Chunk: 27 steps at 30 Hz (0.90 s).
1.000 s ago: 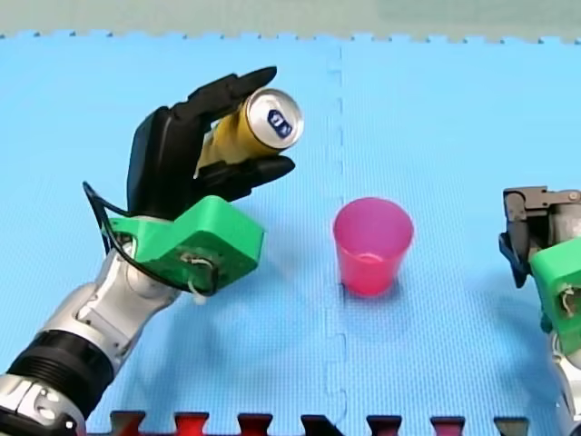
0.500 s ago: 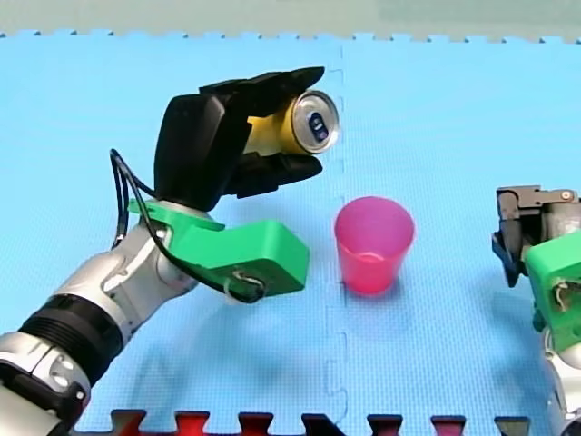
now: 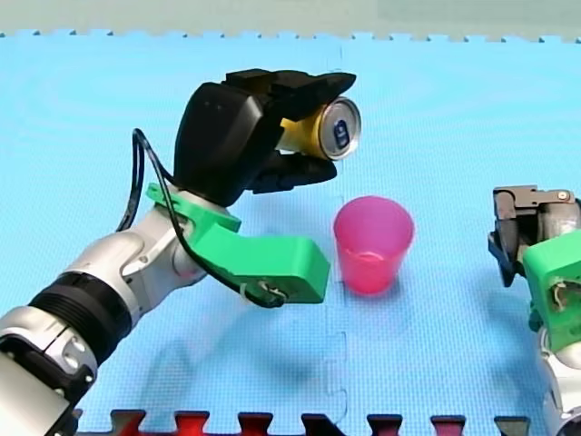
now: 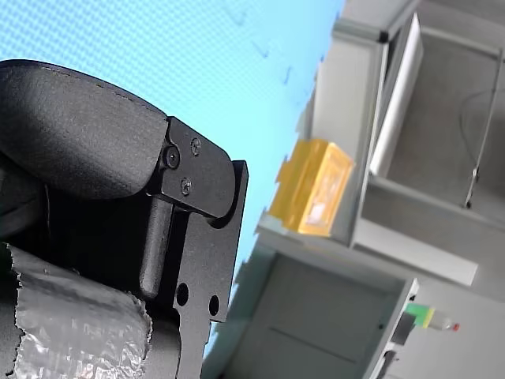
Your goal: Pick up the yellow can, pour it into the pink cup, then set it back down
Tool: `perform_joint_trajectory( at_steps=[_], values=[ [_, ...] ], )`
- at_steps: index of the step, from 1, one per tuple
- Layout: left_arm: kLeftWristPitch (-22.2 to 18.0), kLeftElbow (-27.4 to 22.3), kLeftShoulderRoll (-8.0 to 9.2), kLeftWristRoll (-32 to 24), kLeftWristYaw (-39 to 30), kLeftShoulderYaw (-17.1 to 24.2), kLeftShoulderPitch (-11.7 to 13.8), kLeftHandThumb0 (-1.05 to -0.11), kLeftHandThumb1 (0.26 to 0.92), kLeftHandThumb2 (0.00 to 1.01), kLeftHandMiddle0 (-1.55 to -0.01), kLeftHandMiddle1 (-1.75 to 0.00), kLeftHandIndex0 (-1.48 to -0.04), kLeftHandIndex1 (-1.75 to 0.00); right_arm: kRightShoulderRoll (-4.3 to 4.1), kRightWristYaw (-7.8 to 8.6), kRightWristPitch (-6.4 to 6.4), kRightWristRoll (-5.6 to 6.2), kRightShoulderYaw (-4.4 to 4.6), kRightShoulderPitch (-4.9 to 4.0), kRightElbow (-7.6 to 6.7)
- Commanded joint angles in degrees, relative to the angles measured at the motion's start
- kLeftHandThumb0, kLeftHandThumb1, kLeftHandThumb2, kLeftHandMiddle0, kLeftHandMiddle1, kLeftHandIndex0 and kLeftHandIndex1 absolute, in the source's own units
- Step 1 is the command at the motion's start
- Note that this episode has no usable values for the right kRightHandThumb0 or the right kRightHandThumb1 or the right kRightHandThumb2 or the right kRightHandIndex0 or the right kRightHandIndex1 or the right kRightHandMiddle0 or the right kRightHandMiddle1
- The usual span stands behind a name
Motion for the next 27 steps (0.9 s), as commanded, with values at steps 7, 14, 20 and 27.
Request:
perform_joint_trajectory(
  at_steps=[7,14,20,27],
  values=[
    [1.9,1.8,0.61,2.8,4.9,-3.2,-2.3,-0.377,0.788,0.00,-1.35,-0.01,-1.25,0.00,0.00,0.58,-0.05,0.87,-0.48,-0.26,0.13],
    [8.5,3.5,0.74,7.9,11.1,-7.6,-4.3,-0.373,0.819,0.00,-1.09,-1.08,-1.30,-0.01,-0.02,0.74,-0.31,0.86,-0.47,-0.19,-0.27],
    [10.2,4.6,0.73,8.7,12.8,-9.3,-5.1,-0.332,0.830,0.00,-0.87,-1.62,-1.35,-0.02,-0.30,1.25,-0.74,0.80,-0.35,0.25,-1.04],
    [11.7,5.1,0.59,8.7,13.6,-10.2,-5.3,-0.325,0.838,0.00,-0.87,-1.66,-1.35,-0.03,-0.31,1.65,-0.68,0.98,-0.47,0.24,-1.07]
  ],
)
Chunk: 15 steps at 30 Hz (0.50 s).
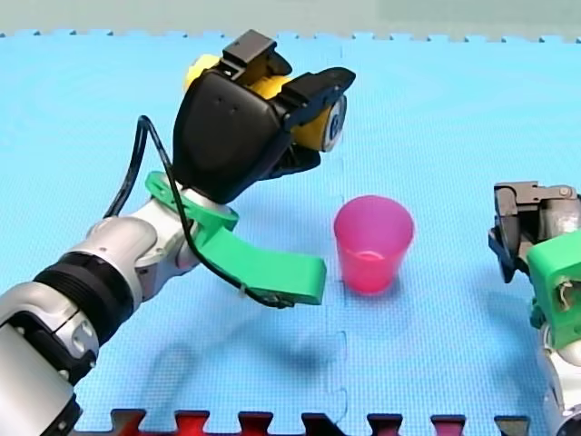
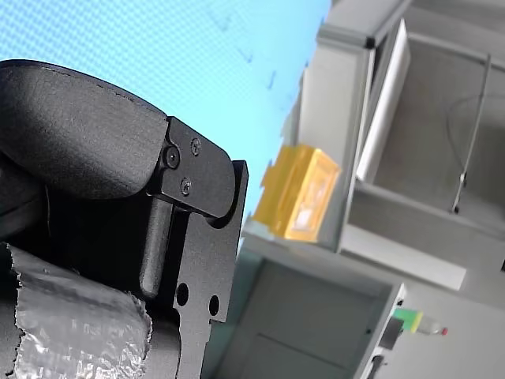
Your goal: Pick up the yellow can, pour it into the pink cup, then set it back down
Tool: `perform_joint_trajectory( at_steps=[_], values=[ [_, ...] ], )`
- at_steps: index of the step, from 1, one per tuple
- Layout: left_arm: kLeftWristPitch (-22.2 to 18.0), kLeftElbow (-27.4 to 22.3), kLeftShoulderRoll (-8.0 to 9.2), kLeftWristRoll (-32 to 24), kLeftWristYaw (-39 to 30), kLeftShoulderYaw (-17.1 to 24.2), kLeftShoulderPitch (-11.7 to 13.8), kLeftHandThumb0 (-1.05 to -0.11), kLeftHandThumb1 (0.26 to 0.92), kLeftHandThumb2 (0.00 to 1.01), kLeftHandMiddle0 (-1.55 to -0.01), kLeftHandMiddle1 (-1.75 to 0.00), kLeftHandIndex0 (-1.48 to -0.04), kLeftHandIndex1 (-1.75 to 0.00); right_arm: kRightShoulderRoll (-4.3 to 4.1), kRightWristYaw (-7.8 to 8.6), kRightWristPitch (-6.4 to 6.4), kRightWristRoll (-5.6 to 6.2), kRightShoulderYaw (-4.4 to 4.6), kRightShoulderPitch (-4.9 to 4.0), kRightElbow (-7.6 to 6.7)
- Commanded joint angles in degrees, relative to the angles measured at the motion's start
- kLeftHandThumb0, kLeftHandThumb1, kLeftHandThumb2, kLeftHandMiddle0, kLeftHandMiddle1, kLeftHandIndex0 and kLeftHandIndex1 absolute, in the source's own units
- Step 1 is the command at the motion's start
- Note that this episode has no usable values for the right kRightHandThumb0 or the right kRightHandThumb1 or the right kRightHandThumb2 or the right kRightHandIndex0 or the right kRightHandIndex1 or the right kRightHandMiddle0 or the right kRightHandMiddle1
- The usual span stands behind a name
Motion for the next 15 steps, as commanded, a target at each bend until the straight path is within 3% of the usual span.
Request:
perform_joint_trajectory(
  at_steps=[1,15],
  values=[
    [0.5,0.0,0.12,-0.1,0.7,-0.3,-0.7,-0.323,0.839,0.00,-0.86,-1.70,-1.35,-0.04,-0.27,0.08,-0.22,0.24,-0.15,0.20,-0.14],
    [0.1,0.2,-0.03,-1.1,0.9,-0.5,-0.6,-0.314,0.848,0.00,-0.88,-1.75,-1.37,-0.10,-0.14,0.23,-0.16,0.29,-0.19,0.41,-0.71]
  ],
)
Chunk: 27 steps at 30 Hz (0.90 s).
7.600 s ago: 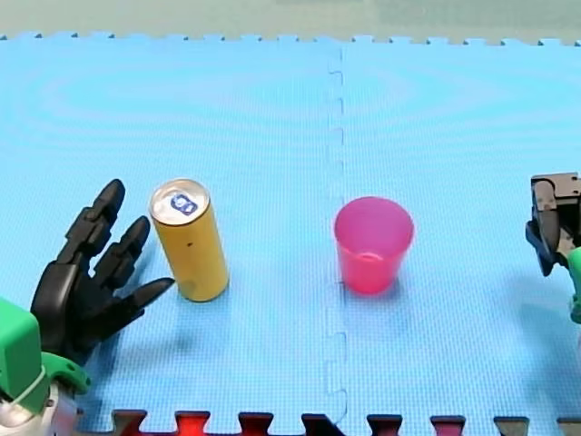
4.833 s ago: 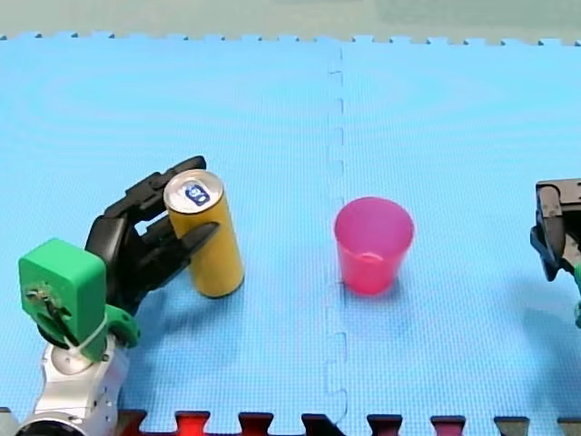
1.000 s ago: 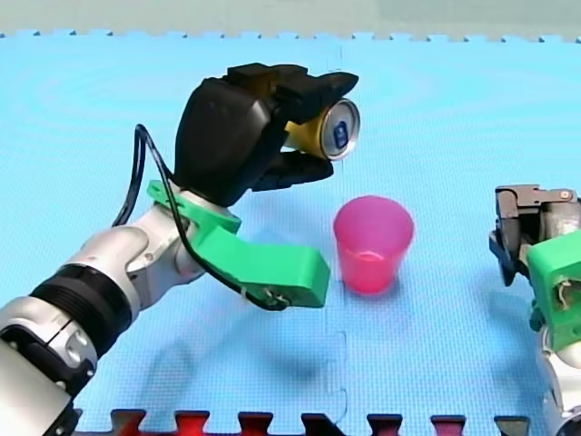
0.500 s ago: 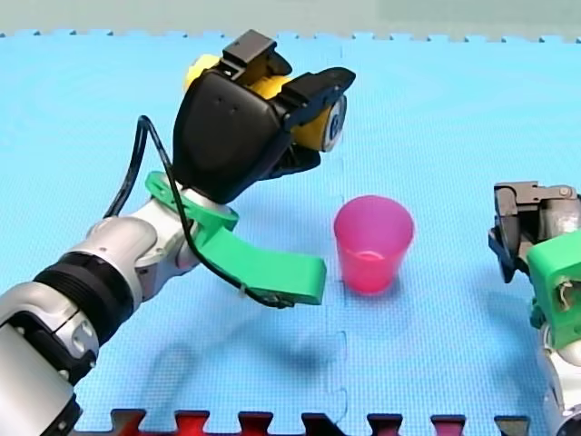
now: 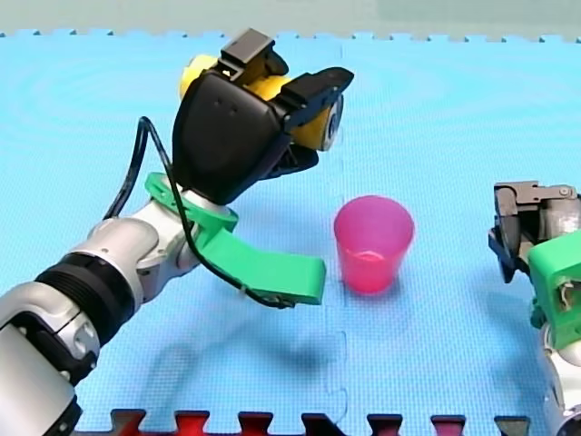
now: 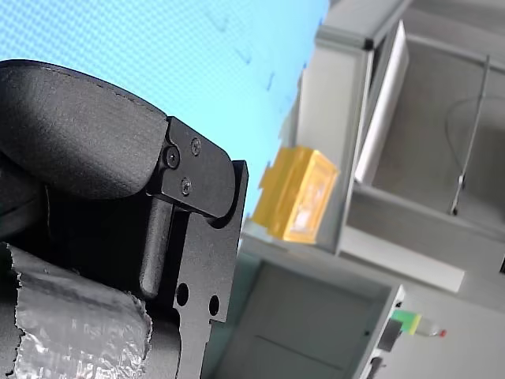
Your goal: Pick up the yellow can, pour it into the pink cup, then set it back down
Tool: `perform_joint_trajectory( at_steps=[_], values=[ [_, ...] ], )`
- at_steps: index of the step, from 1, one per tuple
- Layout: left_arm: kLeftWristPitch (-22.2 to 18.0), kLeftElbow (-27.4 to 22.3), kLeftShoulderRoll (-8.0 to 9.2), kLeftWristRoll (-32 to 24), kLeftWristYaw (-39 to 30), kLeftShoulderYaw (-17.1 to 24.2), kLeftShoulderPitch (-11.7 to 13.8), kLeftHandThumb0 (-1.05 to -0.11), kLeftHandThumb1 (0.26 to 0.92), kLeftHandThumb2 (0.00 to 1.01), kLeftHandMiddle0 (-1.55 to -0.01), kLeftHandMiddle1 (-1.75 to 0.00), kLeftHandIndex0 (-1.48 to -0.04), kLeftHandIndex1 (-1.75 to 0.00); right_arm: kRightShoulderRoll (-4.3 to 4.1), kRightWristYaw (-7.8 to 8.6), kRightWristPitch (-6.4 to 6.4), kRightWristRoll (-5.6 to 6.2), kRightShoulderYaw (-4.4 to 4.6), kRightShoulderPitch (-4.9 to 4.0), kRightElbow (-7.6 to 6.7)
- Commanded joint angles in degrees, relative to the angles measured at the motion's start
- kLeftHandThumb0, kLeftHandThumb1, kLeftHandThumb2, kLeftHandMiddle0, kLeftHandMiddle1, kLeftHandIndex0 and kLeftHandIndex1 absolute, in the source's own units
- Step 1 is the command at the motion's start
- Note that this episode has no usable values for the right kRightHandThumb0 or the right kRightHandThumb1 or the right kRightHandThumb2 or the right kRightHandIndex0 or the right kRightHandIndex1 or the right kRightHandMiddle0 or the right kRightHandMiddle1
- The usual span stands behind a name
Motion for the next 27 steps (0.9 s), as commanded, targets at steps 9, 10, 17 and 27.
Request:
perform_joint_trajectory(
  at_steps=[9,10,17,27],
  values=[
    [-1.4,-0.3,-0.20,-0.4,0.9,-0.5,-1.0,-0.313,0.851,0.00,-0.85,-1.75,-1.33,-0.13,-0.14,0.44,-0.38,0.49,-0.16,0.74,-0.85],
    [-1.7,-0.2,-0.26,-0.3,1.0,-0.5,-1.0,-0.313,0.851,0.00,-0.85,-1.75,-1.33,-0.14,-0.17,0.45,-0.35,0.52,-0.20,0.73,-0.76],
    [-3.9,0.9,-1.03,-0.5,1.5,-0.9,-1.3,-0.303,0.852,0.00,-0.83,-1.72,-0.84,-1.07,-0.32,-0.01,-0.17,0.24,-0.21,0.63,-0.31],
    [-5.6,1.2,-0.28,-0.7,-0.3,-1.2,-1.2,-0.292,0.850,0.00,-0.85,-1.59,-0.79,-1.01,-0.44,-1.25,-1.63,-0.59,-0.05,0.40,0.68]
  ],
)
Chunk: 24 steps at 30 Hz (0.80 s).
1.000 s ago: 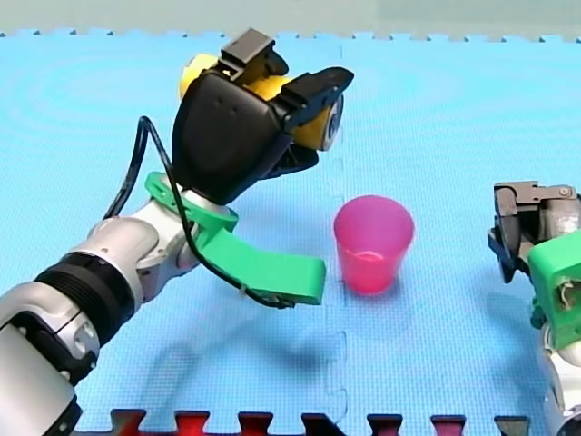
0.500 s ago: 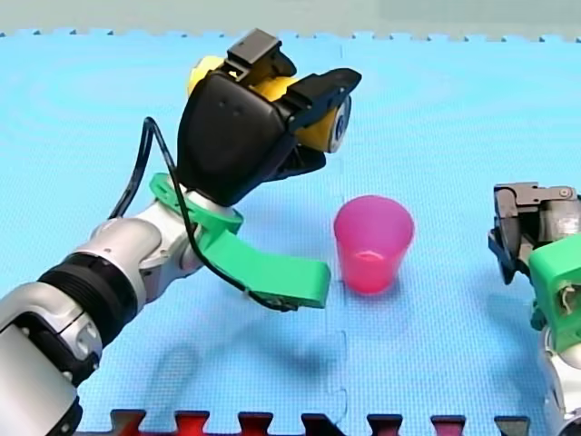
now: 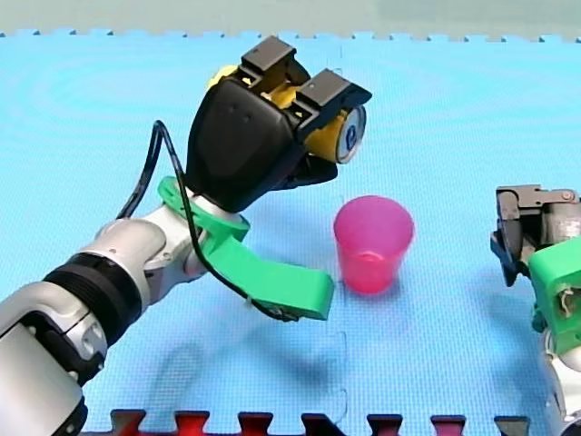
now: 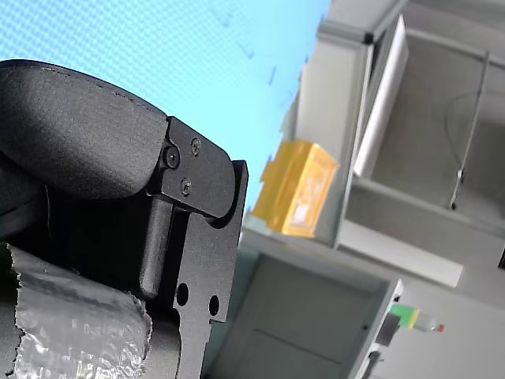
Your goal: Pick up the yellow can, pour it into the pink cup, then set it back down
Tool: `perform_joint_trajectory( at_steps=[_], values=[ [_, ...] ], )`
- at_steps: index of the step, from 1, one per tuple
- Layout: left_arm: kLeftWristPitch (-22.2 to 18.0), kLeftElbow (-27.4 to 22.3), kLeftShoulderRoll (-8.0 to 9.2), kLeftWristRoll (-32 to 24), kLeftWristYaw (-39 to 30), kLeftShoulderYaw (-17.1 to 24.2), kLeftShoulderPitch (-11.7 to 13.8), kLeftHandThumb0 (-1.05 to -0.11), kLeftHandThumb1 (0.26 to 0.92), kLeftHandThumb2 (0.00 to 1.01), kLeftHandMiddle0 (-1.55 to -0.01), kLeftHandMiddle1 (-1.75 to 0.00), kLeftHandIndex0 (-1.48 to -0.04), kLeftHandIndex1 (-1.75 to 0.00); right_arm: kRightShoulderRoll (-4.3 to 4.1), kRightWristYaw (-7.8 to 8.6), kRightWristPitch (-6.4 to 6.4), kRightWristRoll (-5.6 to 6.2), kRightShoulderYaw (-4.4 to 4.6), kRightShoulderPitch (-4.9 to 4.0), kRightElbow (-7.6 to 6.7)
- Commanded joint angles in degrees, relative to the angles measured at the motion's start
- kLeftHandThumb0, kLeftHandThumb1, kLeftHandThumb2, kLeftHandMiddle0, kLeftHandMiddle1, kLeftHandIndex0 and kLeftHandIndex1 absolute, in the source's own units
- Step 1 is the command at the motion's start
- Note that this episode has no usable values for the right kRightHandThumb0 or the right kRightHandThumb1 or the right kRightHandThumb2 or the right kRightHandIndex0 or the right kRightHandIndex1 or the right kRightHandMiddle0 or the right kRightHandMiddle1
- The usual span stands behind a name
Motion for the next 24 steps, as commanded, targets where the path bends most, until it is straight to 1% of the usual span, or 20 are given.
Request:
perform_joint_trajectory(
  at_steps=[1,4,7,11,15,19,24],
  values=[
    [0.0,-0.3,0.66,0.0,-0.5,-0.1,-0.5,-0.292,0.850,0.00,-0.85,-1.58,-0.80,-0.96,-0.33,-0.16,-0.47,0.04,-0.05,-0.22,0.26],
    [0.3,-0.6,1.19,0.3,-0.9,-0.5,-0.4,-0.290,0.851,0.00,-0.85,-1.57,-0.92,-0.64,-0.29,-0.33,-0.51,0.00,-0.05,-0.35,0.55],
    [0.5,-0.7,1.40,0.5,-1.0,-0.8,-0.4,-0.289,0.851,0.00,-0.85,-1.57,-0.99,-0.49,-0.26,-0.50,-0.42,-0.05,-0.06,-0.47,0.75],
    [0.9,-0.7,1.42,0.6,-0.8,-1.0,-0.3,-0.286,0.851,0.00,-0.85,-1.57,-1.01,-0.43,-0.25,-0.83,-0.15,-0.15,-0.03,-0.57,0.86],
    [1.4,-0.6,1.51,1.0,-0.6,-1.3,-0.3,-0.283,0.851,0.00,-0.85,-1.57,-1.03,-0.40,-0.10,-1.47,0.54,-0.36,0.13,-0.65,0.64],
    [1.7,-0.5,1.65,1.3,-0.2,-1.6,-0.3,-0.283,0.849,0.00,-0.85,-1.56,-1.05,-0.38,-0.10,-1.30,0.97,-0.23,0.17,-0.62,0.40],
    [2.0,-0.3,1.58,1.5,0.1,-1.8,-0.4,-0.282,0.847,0.00,-0.85,-1.57,-1.06,-0.37,-0.17,-1.24,1.16,-0.16,0.15,-0.45,0.06]
  ],
)
